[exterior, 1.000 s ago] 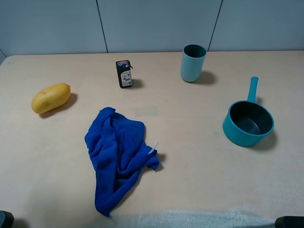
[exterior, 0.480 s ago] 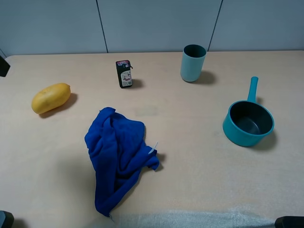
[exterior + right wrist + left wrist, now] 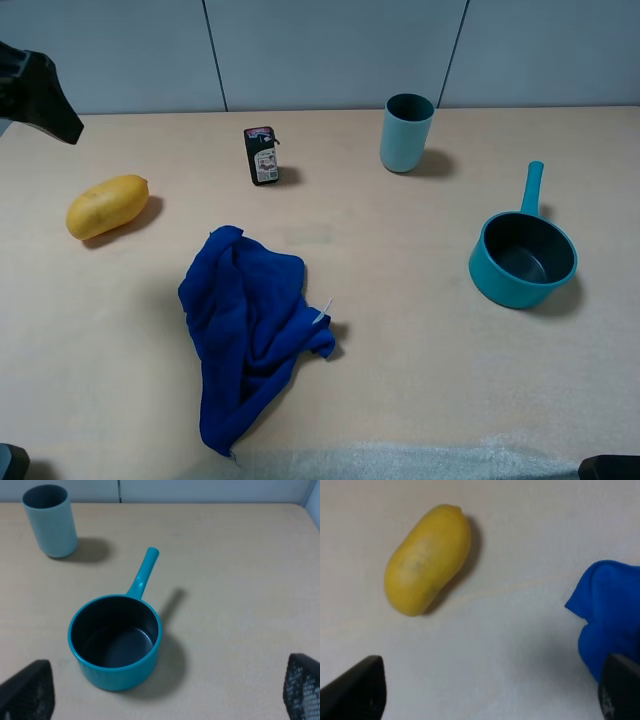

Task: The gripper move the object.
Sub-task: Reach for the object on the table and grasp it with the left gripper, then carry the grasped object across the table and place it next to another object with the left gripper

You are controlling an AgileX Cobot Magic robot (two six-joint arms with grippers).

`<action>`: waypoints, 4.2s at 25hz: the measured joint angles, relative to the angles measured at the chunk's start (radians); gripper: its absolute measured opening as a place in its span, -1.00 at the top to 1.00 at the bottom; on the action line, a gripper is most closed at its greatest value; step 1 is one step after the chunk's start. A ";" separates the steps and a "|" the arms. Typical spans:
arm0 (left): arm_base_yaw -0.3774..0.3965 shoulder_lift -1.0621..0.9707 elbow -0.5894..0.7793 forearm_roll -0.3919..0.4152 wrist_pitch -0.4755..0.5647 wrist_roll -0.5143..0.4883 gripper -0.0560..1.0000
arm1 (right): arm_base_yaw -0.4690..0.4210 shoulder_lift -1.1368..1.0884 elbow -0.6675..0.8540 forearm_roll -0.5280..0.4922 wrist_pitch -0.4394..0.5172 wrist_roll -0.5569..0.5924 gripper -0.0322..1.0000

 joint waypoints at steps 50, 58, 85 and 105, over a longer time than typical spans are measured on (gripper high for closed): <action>-0.233 0.869 -0.649 0.004 -0.157 -0.079 -0.89 | 0.000 0.000 0.000 0.000 0.000 0.000 -0.41; -0.242 0.933 -0.673 0.002 -0.196 -0.079 -0.89 | 0.000 0.000 0.000 0.000 0.000 0.000 -0.41; -0.252 1.049 -0.719 -0.045 -0.260 -0.080 -0.20 | 0.000 0.000 0.000 0.001 0.000 0.000 -0.41; -0.252 1.048 -0.721 -0.046 -0.251 -0.080 -0.21 | 0.000 0.000 0.000 0.001 0.000 0.000 -0.41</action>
